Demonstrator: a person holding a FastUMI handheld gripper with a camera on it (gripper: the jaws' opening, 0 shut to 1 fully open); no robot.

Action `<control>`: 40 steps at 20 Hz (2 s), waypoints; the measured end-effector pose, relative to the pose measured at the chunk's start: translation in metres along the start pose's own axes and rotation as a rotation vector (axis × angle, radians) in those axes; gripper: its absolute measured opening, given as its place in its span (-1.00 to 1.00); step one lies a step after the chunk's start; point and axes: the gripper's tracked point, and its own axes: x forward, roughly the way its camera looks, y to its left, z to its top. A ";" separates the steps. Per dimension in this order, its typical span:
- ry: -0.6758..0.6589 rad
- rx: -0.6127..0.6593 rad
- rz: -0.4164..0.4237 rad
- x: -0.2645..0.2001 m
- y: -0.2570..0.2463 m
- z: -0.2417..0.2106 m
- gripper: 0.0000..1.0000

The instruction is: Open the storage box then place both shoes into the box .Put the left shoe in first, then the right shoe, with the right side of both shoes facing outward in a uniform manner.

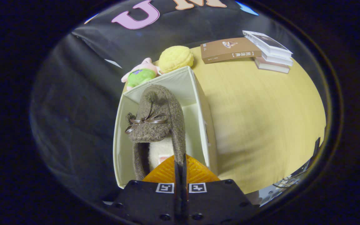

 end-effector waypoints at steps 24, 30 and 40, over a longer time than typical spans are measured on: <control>-0.565 -0.227 0.089 -0.125 0.000 0.086 0.97; -0.915 -0.264 0.003 -0.215 -0.055 0.148 0.97; -1.163 -0.367 -0.059 -0.284 -0.088 0.157 0.97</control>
